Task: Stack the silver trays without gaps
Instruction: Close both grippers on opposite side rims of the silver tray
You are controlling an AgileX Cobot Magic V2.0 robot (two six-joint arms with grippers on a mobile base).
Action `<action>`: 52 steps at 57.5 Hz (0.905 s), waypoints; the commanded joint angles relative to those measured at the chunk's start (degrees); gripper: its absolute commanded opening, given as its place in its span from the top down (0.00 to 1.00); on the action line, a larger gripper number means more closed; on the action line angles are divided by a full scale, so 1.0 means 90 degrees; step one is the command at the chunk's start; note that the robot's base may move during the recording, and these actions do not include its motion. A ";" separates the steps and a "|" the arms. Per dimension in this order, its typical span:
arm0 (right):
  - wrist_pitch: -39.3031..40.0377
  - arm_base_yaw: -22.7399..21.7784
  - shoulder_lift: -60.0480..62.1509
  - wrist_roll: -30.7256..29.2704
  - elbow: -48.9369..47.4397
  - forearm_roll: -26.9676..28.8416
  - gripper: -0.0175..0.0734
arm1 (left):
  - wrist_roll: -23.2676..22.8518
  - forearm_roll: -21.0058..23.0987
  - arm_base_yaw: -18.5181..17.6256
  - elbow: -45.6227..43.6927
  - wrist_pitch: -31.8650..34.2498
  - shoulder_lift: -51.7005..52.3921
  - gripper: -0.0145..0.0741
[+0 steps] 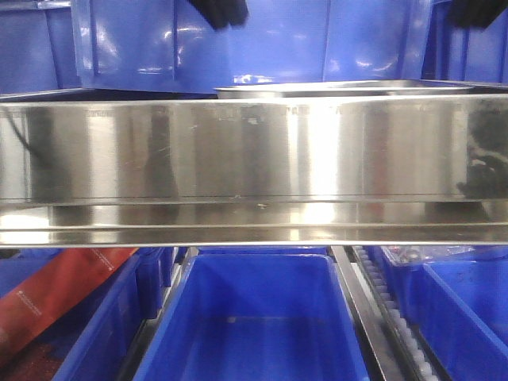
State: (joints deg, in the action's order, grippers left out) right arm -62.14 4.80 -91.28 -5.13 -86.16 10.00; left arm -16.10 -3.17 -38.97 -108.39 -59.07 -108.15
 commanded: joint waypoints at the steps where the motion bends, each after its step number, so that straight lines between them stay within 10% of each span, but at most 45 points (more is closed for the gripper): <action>1: 0.0201 0.0003 -0.0187 -0.0055 -0.0065 -0.0076 0.86 | -0.0070 -0.0034 -0.0027 -0.0291 -0.0155 -0.0213 0.81; 14: 0.0709 0.0003 -0.0320 -0.0072 -0.0065 -0.0076 0.34 | -0.0412 -0.0023 -0.0015 -0.0288 -0.0015 -0.0429 0.46; 52: 0.0760 0.0003 -0.1021 -0.0072 -0.0065 -0.0005 0.47 | -0.0744 0.0009 -0.0003 -0.0288 0.0011 -0.0894 0.37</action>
State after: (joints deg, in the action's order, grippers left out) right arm -56.01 4.80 -99.85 -5.16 -86.28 9.77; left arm -22.45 -3.46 -38.97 -110.49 -59.16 -115.75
